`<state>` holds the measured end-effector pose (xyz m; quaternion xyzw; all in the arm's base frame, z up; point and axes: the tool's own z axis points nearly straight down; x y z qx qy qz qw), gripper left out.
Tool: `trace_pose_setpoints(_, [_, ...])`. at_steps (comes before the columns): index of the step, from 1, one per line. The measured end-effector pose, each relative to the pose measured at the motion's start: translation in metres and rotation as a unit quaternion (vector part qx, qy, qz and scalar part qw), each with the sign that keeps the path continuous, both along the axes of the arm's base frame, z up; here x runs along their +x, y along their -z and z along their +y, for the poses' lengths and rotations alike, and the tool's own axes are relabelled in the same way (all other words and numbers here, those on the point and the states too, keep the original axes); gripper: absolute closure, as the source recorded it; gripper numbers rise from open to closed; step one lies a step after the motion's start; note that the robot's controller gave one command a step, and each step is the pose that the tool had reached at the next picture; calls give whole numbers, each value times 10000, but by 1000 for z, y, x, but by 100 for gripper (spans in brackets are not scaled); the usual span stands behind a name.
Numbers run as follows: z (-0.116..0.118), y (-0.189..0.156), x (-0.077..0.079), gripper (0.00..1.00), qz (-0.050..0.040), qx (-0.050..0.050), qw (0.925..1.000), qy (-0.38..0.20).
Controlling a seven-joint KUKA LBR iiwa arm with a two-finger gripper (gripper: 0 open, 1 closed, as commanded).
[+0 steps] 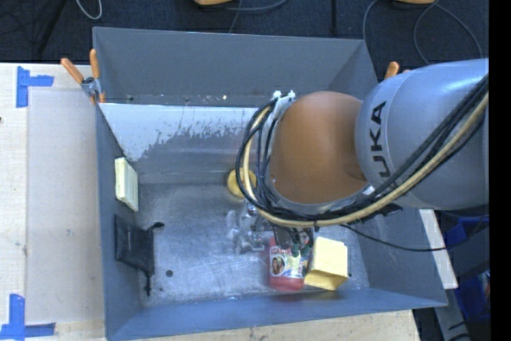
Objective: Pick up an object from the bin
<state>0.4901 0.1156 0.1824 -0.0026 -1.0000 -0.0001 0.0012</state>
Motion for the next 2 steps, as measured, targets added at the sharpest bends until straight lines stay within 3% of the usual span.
trace_pose_setpoints(1, [0, 0, 0, 0, 0, 0, 10000, 4])
trace_pose_setpoints(2, [0, 0, 0, 0, 0, 0, 10000, 6])
